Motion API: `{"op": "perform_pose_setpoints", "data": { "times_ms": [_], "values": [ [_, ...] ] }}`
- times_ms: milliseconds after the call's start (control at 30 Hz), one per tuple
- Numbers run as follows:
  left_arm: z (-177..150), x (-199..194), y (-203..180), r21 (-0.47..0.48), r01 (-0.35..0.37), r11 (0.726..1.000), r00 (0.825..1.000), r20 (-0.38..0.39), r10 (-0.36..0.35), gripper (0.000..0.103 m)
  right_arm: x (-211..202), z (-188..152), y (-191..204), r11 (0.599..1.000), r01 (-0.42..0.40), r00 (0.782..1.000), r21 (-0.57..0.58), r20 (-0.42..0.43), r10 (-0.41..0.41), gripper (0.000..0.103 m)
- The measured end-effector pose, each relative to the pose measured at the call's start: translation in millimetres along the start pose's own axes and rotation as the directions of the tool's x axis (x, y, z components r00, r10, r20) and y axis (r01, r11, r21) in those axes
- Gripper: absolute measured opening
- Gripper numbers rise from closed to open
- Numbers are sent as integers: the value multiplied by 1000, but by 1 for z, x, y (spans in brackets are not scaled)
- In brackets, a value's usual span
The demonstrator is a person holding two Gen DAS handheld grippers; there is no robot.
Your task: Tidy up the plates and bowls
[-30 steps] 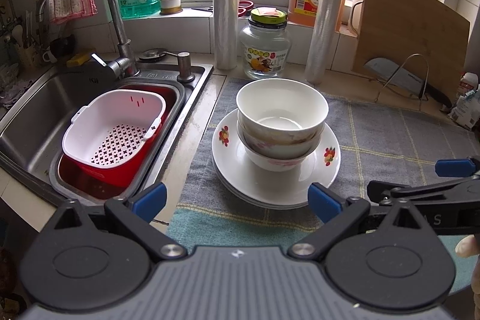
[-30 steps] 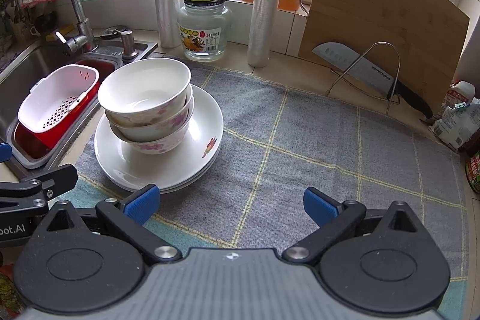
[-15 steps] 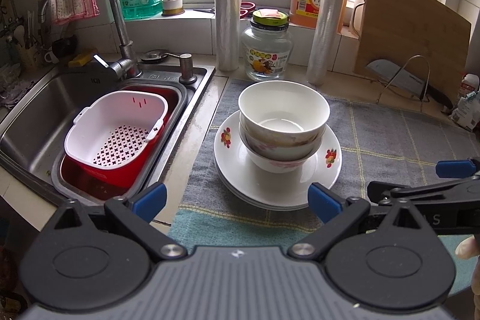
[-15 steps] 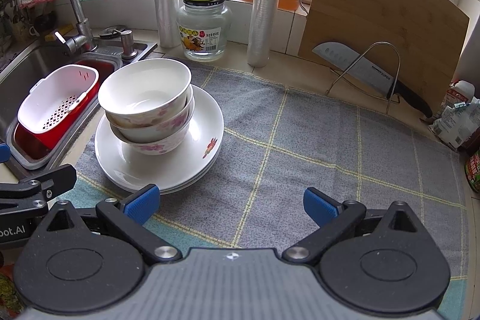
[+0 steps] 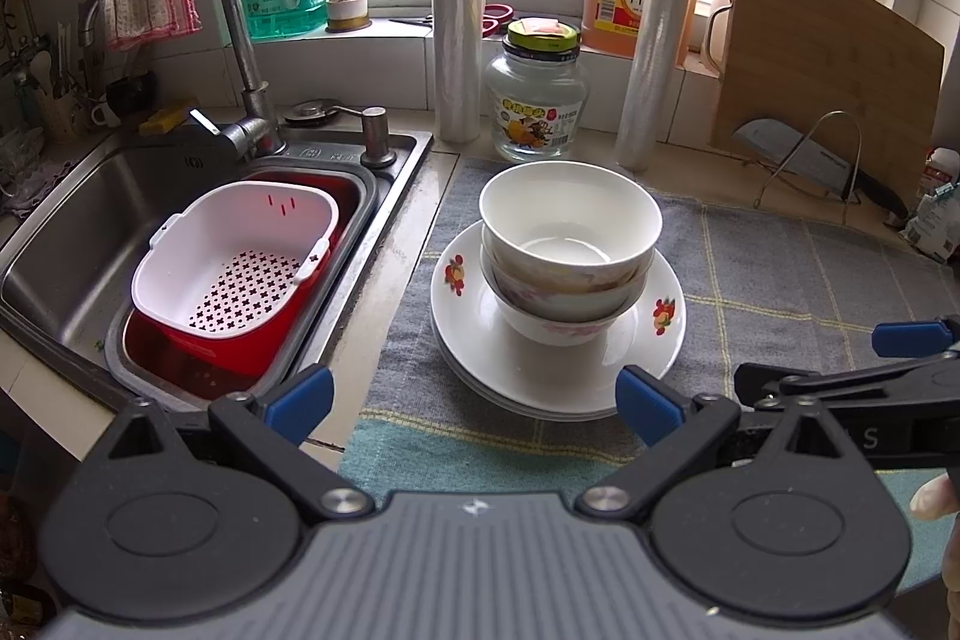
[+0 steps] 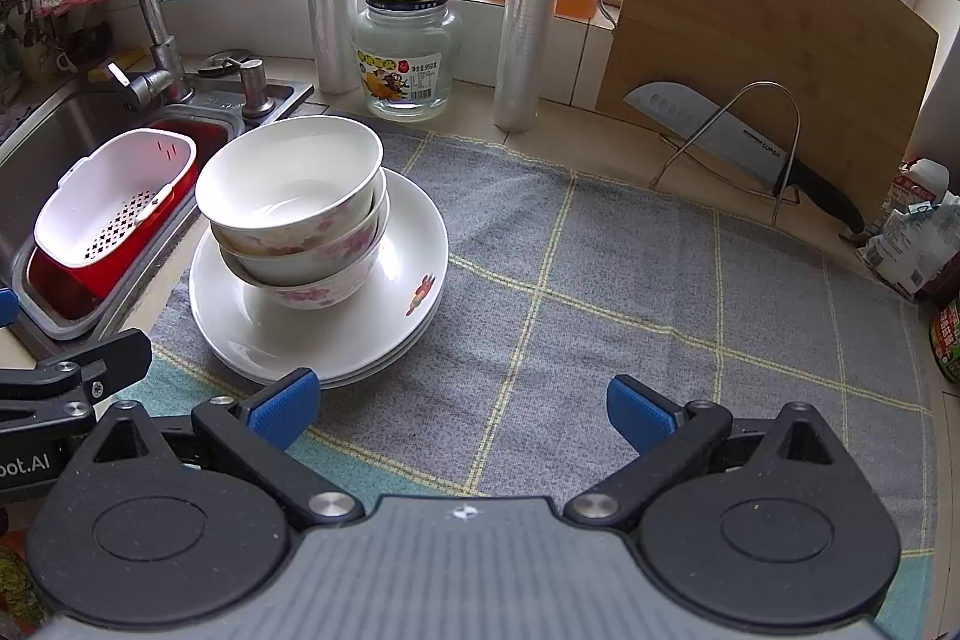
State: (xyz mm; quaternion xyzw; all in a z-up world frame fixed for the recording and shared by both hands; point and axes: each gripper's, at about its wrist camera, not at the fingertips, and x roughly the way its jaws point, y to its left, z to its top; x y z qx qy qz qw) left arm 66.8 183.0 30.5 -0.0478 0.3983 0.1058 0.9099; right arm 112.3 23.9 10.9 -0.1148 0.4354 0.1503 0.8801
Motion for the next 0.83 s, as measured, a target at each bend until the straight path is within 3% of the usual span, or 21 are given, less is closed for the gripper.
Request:
{"op": "perform_pose_setpoints", "data": {
  "times_ms": [833],
  "values": [
    [1, -2, -1, -5, 0, 1000, 1000, -2, 0, 100, -1, 1, 2, 1000, 4, 1000, -4, -1, -4, 103]
  ]
}}
